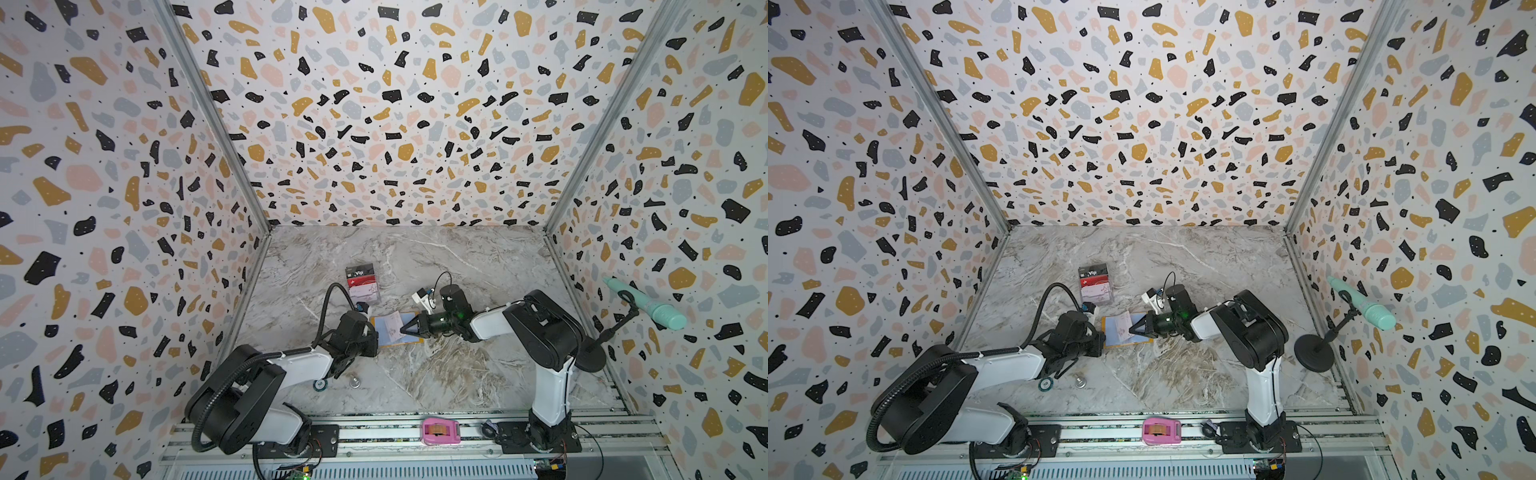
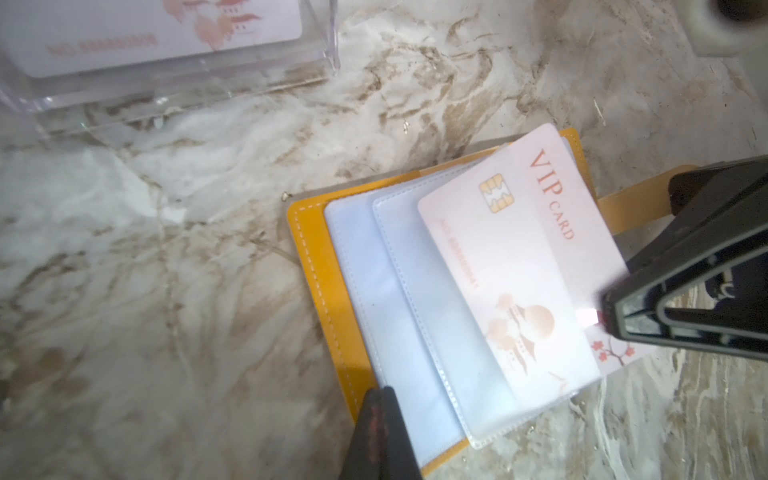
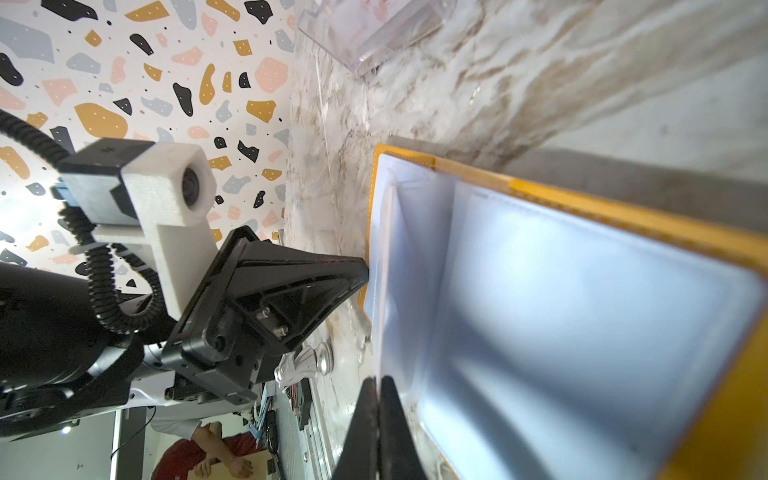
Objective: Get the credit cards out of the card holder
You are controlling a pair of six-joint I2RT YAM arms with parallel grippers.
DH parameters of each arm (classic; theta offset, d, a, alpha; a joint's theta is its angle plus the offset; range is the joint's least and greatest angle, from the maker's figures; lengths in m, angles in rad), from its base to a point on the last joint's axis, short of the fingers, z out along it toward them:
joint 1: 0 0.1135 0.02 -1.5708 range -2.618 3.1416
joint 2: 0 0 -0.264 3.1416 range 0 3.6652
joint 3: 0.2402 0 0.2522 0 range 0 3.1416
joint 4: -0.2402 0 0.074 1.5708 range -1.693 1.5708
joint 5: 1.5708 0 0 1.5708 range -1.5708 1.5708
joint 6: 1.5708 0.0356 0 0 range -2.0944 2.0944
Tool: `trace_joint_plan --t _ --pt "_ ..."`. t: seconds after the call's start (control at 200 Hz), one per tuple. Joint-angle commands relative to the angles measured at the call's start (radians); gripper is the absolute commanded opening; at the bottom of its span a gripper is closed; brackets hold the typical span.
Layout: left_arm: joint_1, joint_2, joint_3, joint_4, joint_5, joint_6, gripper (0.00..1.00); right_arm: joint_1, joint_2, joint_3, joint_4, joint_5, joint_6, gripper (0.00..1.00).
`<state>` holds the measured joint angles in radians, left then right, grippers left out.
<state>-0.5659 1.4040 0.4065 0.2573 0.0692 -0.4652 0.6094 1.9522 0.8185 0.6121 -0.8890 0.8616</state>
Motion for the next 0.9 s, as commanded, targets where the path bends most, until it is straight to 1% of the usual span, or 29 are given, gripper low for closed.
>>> trace_joint_plan --t 0.0,0.43,0.641,0.896 --pt "0.003 0.042 -0.030 -0.110 -0.003 -0.010 0.00 -0.007 -0.062 -0.011 -0.002 0.007 -0.016 0.03" --pt "0.003 0.033 -0.038 -0.098 -0.006 -0.024 0.00 -0.034 -0.098 -0.083 0.042 0.033 0.020 0.03" --pt "0.003 -0.006 -0.054 -0.074 0.006 -0.053 0.00 -0.055 -0.129 -0.115 0.072 0.035 0.020 0.02" --pt "0.003 -0.086 -0.053 -0.084 0.011 -0.040 0.21 -0.077 -0.168 -0.143 0.085 0.038 0.009 0.02"
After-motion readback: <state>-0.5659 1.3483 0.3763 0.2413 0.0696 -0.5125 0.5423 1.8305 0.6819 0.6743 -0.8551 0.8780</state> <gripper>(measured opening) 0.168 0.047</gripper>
